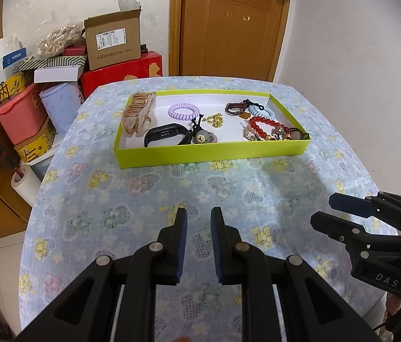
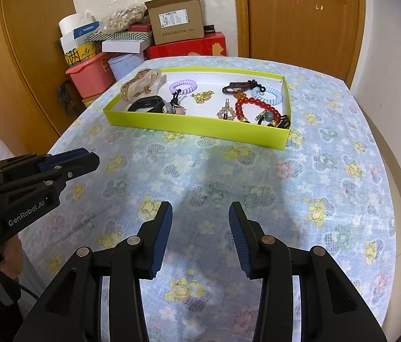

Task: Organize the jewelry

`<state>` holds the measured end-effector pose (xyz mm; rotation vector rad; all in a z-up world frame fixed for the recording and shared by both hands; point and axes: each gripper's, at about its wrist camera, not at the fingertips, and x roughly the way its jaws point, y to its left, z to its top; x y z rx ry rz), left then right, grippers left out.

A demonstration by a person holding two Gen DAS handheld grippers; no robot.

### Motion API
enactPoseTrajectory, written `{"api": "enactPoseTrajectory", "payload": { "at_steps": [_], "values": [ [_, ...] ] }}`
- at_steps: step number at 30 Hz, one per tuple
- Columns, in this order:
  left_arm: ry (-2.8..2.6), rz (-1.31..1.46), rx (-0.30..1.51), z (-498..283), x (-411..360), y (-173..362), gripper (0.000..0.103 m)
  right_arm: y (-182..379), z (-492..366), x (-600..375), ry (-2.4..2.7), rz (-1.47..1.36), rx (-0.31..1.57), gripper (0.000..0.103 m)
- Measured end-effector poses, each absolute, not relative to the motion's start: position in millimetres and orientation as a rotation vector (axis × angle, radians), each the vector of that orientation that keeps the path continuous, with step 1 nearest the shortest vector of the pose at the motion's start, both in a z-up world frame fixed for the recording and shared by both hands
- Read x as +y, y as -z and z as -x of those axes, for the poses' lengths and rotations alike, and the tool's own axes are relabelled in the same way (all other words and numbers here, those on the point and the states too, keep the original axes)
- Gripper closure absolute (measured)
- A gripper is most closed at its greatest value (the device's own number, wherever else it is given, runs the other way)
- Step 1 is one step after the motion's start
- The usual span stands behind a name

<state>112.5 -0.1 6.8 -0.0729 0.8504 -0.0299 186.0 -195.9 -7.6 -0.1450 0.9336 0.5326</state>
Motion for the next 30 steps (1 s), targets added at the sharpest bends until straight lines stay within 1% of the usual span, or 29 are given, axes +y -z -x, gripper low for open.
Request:
{"api": "enactPoseTrajectory", "payload": {
  "at_steps": [30],
  "values": [
    [-0.020,0.045,0.847,-108.6,-4.8,-6.6,0.085,12.8,-184.3,-197.6,-0.531,0.142,0.943,0.060]
  ]
}}
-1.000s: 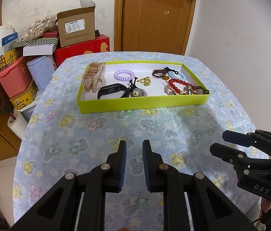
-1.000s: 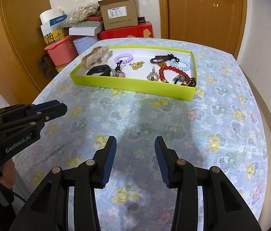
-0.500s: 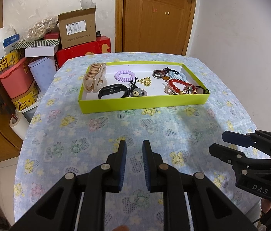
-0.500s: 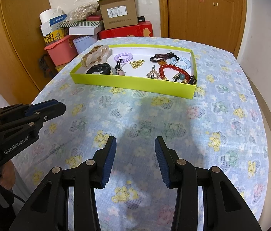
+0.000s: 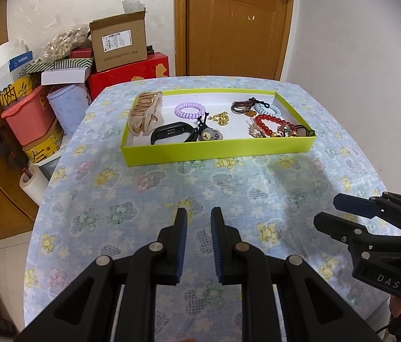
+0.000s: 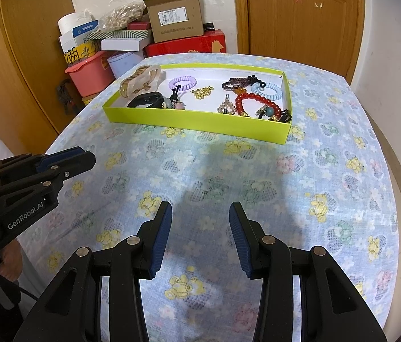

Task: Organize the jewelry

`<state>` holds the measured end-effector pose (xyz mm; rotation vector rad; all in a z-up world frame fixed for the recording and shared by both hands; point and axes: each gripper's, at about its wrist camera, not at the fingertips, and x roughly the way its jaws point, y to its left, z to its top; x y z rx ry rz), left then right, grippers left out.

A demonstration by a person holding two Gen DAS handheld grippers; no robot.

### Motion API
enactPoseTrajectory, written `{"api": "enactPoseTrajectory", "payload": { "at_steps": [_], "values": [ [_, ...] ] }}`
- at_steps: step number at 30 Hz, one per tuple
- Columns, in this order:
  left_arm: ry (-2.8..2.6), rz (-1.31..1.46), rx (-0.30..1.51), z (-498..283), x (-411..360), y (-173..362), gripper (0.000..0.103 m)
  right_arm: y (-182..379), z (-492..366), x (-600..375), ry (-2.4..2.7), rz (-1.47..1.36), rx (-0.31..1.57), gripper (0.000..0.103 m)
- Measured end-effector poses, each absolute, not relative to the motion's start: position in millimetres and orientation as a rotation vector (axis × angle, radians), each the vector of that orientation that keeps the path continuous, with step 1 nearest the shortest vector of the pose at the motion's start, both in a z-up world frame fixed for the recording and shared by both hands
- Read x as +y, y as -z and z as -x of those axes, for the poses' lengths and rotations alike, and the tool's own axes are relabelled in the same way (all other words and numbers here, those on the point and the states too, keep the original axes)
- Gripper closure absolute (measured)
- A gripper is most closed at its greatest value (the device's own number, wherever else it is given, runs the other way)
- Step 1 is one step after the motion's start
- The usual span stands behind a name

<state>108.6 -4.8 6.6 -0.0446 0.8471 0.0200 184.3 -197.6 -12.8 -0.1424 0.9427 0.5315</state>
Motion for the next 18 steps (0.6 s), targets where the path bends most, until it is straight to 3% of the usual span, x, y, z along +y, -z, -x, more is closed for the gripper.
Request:
{"api": "enactPoseTrajectory", "payload": {
  "at_steps": [18],
  "values": [
    [-0.032,0.035,0.853,-110.2,-5.7,-2.6,0.085,13.9,-184.9,-196.6,-0.531,0.142,0.944,0.060]
  ]
}}
